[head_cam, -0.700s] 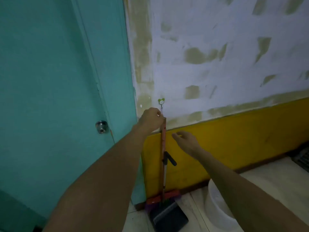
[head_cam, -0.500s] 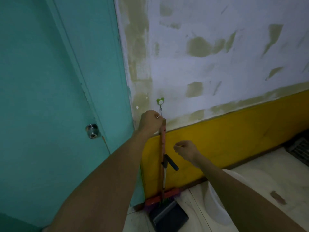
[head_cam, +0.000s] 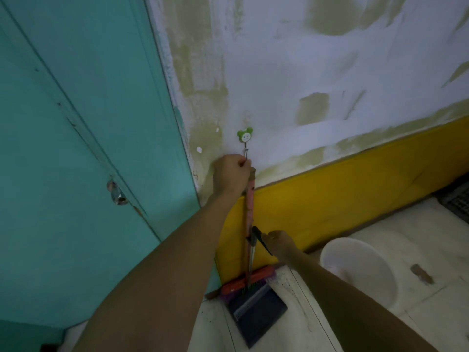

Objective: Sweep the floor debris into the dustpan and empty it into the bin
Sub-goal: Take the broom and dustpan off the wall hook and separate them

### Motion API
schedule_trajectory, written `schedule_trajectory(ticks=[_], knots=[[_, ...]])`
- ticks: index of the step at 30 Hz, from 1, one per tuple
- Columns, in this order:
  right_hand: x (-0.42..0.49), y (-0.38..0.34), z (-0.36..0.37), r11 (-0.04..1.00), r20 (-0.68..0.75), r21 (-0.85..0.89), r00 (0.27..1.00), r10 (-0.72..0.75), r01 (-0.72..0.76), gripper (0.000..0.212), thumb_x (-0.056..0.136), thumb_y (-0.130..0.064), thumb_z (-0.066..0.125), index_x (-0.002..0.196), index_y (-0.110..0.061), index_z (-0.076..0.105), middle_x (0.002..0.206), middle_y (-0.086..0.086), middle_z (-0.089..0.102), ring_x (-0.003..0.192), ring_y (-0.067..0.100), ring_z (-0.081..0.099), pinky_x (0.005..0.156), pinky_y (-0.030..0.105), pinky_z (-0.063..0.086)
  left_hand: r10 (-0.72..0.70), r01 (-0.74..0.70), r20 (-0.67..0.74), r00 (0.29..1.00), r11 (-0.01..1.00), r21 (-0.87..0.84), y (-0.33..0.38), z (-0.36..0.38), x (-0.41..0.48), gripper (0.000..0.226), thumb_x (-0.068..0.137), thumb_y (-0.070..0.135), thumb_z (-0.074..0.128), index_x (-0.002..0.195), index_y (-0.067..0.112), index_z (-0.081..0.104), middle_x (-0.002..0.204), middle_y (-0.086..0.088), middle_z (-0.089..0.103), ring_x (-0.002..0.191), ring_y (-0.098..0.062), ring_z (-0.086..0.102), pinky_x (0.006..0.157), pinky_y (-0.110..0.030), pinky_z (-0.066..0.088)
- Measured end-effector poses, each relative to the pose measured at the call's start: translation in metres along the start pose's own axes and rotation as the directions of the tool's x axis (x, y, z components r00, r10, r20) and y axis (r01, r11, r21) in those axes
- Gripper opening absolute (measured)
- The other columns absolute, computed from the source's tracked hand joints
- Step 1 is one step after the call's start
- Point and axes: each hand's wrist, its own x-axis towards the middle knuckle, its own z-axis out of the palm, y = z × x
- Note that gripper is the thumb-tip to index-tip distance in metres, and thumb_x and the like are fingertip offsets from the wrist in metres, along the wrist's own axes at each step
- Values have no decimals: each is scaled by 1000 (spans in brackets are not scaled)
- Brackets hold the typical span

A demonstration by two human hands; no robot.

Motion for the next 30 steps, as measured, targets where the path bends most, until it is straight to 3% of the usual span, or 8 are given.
schedule_trajectory(ticks=[2,5,8,10,13,18,21,30], knots=[[1,-1,2,1000,-9,15,1000,25,-25,25,100,-38,47,81,-21,48,64,-1,43,49,11,36,52,27,29,13,-13,-9,1000,1000,-16,-3,3,0,20,90,18,63,87,4,77,78,-10,75,66,-17,66,59,-21,48],[5,0,6,997,60,51,997,53,-56,40,101,-32,46,135,-10,46,74,1,47,55,11,40,46,24,29,29,-29,1,1000,999,-17,-4,3,-1,18,91,16,63,85,5,76,73,-7,73,60,-10,60,51,-10,40],[10,8,16,992,57,70,993,106,-110,16,100,-20,45,94,-7,53,67,4,42,52,14,36,48,26,31,20,-20,14,1000,1000,-16,-4,1,0,18,91,16,63,84,5,76,71,-5,71,55,-4,54,50,-8,36],[13,12,24,980,27,140,990,138,-140,22,101,-16,45,80,-10,46,66,6,41,51,17,36,52,32,42,27,-26,21,999,999,-20,-4,0,1,19,91,15,62,85,4,76,69,-2,69,52,3,49,49,-6,33],[15,16,34,955,15,246,986,169,-167,26,101,-15,46,75,-12,45,63,7,41,51,19,37,67,40,51,59,-59,30,998,998,-8,-5,-2,0,20,91,16,62,80,5,75,65,1,64,49,5,46,48,-6,31],[5,15,30,949,-65,305,992,109,-85,43,97,-37,54,64,-10,43,60,7,40,49,19,38,44,25,39,107,-107,-4,994,994,-4,5,-9,0,21,91,17,62,79,5,75,67,-5,69,55,-10,55,51,-21,40],[-4,12,21,964,-127,266,992,6,29,45,94,-42,56,64,-9,50,64,13,49,51,21,44,48,30,41,149,-149,-50,988,989,-6,16,-19,1,22,91,19,62,80,5,75,68,-8,70,59,-18,63,55,-31,49],[-39,-11,-10,938,-255,257,953,-167,233,47,94,-41,58,59,-13,45,51,3,35,42,18,35,41,29,40,224,-257,-200,954,954,-157,62,-47,-1,15,88,14,66,86,5,77,69,0,70,56,-5,59,60,-18,53]])
